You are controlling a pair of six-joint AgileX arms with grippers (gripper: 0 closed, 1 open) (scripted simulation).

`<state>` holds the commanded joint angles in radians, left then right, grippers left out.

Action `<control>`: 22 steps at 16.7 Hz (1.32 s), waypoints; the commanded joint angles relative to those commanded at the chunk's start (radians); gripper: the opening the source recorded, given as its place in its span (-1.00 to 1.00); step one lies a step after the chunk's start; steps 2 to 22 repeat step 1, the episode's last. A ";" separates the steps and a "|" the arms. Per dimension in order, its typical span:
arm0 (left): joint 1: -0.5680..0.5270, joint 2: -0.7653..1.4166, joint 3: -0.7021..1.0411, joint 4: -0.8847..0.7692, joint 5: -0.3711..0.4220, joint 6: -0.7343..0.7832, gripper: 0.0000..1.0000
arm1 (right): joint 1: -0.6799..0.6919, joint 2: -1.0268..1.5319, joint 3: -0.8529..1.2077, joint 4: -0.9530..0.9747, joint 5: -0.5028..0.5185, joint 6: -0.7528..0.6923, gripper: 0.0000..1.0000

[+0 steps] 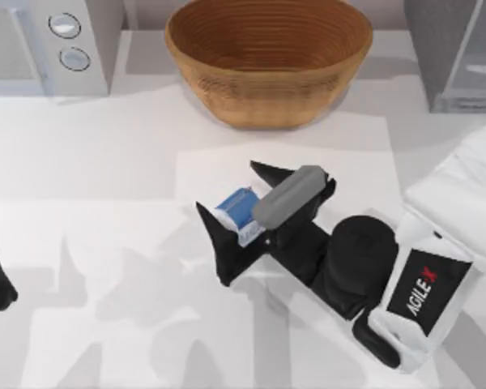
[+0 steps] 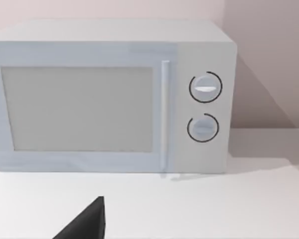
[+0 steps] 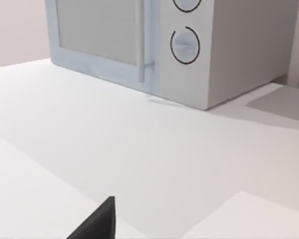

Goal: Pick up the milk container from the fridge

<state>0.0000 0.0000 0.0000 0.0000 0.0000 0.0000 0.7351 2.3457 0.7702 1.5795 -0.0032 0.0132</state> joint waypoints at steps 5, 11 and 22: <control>0.000 0.000 0.000 0.000 0.000 0.000 1.00 | 0.000 0.000 0.000 0.000 0.000 0.000 1.00; 0.000 0.000 0.000 0.000 0.000 0.000 1.00 | 0.000 0.000 0.000 0.000 0.000 0.000 1.00; 0.000 0.000 0.000 0.000 0.000 0.000 1.00 | 0.000 0.000 0.000 0.000 0.000 0.000 1.00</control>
